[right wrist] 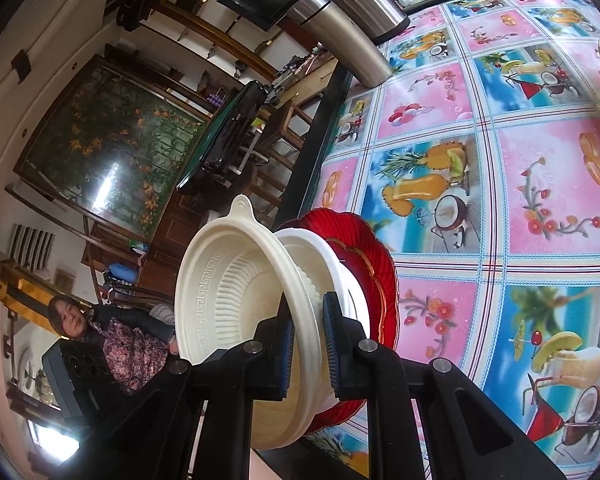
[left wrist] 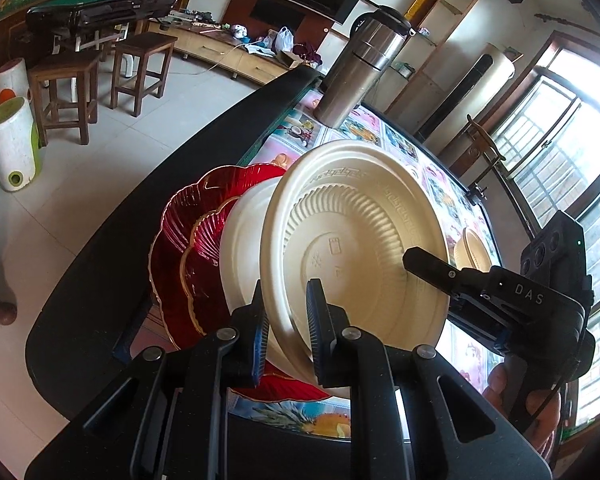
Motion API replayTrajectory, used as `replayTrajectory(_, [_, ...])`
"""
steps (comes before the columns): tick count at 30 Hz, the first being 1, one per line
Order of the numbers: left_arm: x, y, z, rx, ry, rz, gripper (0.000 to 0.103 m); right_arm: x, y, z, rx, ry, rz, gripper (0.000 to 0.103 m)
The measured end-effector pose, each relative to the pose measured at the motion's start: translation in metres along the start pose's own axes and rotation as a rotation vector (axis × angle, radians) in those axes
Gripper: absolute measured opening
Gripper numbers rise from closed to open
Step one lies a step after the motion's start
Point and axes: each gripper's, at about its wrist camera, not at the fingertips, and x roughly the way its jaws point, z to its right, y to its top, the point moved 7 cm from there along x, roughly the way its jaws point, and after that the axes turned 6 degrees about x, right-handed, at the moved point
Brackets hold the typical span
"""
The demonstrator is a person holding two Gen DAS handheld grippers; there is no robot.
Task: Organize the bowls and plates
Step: 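Lower the beige bowl into the white bowl on the red plates, then open both grippers and release the beige bowl on the stack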
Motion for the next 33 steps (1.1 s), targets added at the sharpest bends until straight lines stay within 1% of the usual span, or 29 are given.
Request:
replayTrajectory(2, [-0.002,0.000,0.001,0.004,0.011,0.004,0.015,0.000,0.001,0.000,-0.001,-0.001,0.000,0.014])
replayTrajectory(4, [-0.007,0.002,0.001,0.012,0.040,0.024,0.015,0.001,0.001,0.000,-0.003,-0.003,0.002,0.014])
replayTrajectory(7, [-0.022,0.007,-0.001,0.032,0.100,0.075,0.015,0.004,0.000,0.002,-0.006,-0.013,-0.001,0.014])
replayTrajectory(10, [-0.033,0.011,-0.004,0.049,0.133,0.115,0.015,0.008,-0.001,0.004,-0.008,-0.021,-0.002,0.014])
replayTrajectory(16, [-0.026,0.007,-0.013,0.055,0.160,0.087,0.015,0.001,0.000,0.002,-0.025,-0.015,0.020,0.015])
replayTrajectory(20, [-0.035,0.008,-0.008,0.073,0.176,0.115,0.015,-0.017,0.003,0.001,-0.051,0.008,0.066,0.018])
replayTrajectory(23, [-0.044,0.008,0.002,0.096,0.171,0.139,0.015,-0.037,0.012,0.007,-0.048,0.027,0.117,0.018])
replayTrajectory(26, [-0.050,0.005,0.018,0.132,0.154,0.152,0.015,-0.053,0.018,0.020,-0.035,0.011,0.159,0.018])
replayTrajectory(33, [-0.049,-0.013,0.075,0.261,0.103,0.133,0.015,-0.074,0.021,0.056,0.033,0.002,0.175,0.018])
